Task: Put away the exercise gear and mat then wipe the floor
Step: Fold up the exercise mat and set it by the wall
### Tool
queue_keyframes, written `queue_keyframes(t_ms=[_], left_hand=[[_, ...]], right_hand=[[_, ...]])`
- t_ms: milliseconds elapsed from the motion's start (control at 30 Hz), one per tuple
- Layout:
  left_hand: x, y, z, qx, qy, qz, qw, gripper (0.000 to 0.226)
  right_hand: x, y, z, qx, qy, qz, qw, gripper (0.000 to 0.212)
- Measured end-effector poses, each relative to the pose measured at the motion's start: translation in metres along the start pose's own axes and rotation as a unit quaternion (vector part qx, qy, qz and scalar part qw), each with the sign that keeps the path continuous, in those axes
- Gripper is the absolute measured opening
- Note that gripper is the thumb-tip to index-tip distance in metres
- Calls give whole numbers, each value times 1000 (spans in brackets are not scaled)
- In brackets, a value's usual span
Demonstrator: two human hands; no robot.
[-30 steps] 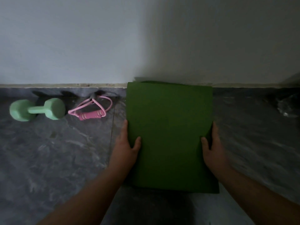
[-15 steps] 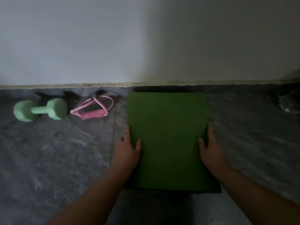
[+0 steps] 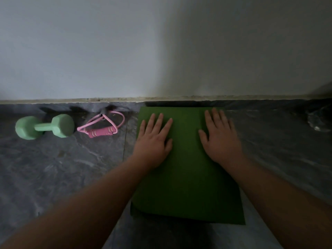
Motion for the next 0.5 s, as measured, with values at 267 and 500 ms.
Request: queue_keyframes(t_ms=[267,500], left_hand=[[24,-42,-7,23,30,-108,993,68],[15,-31,-2,-11,42,-111,993,68]], right_hand=[[27,-52,13,-31,-8,-98,995,71],[24,-46,9,-51,-10,-100,994,73]])
Point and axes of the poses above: each hand's wrist, its own x-axis towards the middle knuckle, its own y-axis out of the back of the hand, z = x × y, the point moved 9 cm from there along x, towards the middle knuckle, and after that the axes turned 12 degrees about -z, right-handed, at the moved point
